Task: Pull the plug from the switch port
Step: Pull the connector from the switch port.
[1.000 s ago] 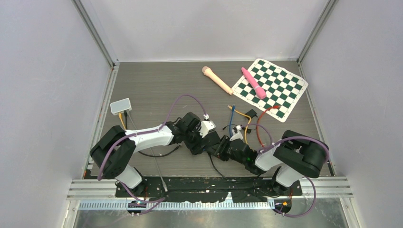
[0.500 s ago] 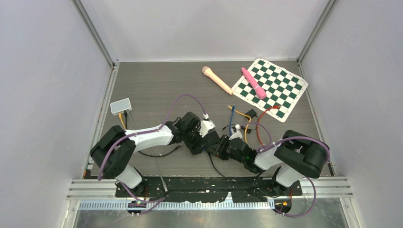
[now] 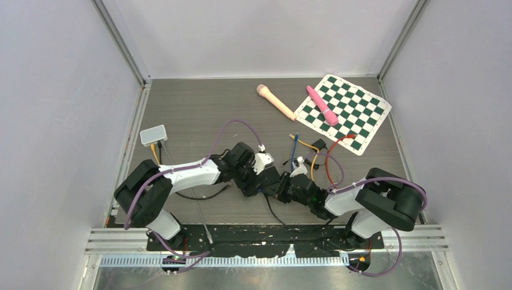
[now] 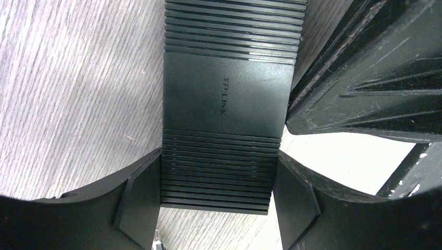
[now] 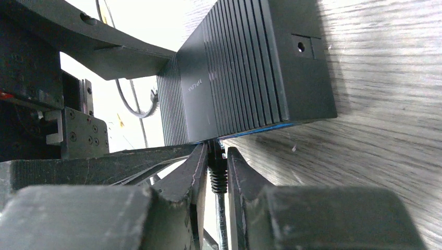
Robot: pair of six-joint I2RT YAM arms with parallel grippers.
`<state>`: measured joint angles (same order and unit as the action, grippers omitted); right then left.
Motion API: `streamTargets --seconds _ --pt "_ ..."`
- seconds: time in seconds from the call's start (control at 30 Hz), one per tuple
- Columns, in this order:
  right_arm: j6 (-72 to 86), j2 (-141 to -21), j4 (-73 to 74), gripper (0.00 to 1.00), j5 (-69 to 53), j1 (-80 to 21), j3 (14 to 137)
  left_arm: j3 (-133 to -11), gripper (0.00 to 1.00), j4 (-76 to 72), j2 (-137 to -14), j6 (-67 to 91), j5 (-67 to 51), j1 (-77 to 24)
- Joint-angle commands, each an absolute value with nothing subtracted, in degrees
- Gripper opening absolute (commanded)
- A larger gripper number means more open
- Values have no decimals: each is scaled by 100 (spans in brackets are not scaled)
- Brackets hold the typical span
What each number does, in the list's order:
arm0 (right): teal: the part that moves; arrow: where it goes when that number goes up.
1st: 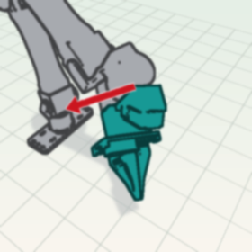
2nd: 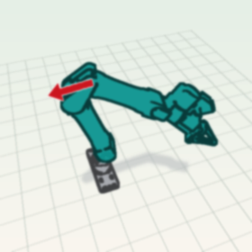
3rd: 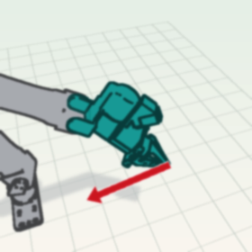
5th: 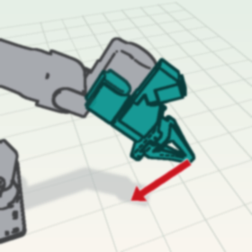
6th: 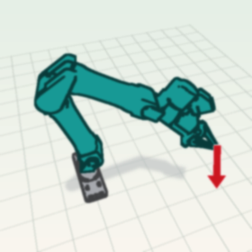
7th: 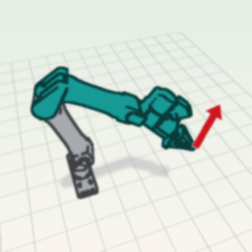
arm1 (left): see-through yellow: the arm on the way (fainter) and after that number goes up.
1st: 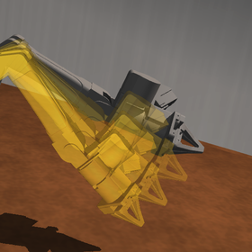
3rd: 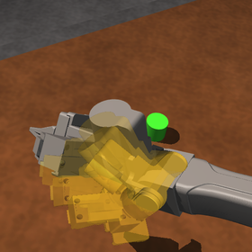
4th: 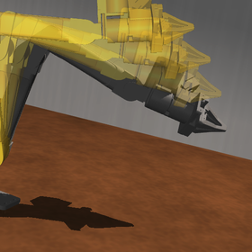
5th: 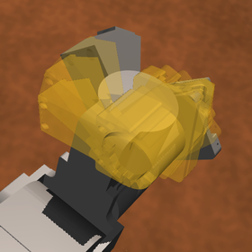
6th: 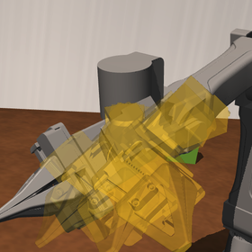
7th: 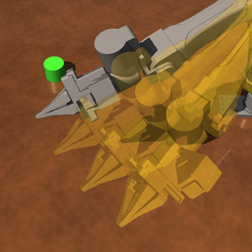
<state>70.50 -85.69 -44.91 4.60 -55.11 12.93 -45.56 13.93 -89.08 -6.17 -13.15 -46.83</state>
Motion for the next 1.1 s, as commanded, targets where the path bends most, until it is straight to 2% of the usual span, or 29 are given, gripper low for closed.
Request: streamTargets --seconds 0.0,0.13,0.3,0.4,0.63,0.7,0.83,1.07 --pt "6524 -8291 -4138 5 76 -5476 1557 -4526 44 1217 -8776 -569 -1379 -4702" --pt "6343 -8303 -4494 5 -698 -5493 1609 -4537 45 1213 -8785 -546 -1300 -4702" --pt "6066 -8070 -3587 5 -331 -5540 1722 -4547 45 1222 -8803 -504 -1199 -4702" --pt "5926 -8099 -3604 5 -689 -5538 1826 -4540 45 1211 -8789 -491 -1155 -4702" --pt "6129 -8143 -4675 5 -741 -5625 1384 -4605 46 1270 -8842 -445 -988 -4702" --pt "6107 -8107 -4559 5 -796 -5623 1429 -4608 47 1273 -8834 -433 -949 -4700" --pt "5860 -7782 -3390 5 -573 -5625 1616 -4608 47 1264 -8845 -402 -842 -4694" --pt "5540 -7451 -3088 5 -1142 -5611 1798 -4701 47 1346 -8964 -383 -869 -4676"
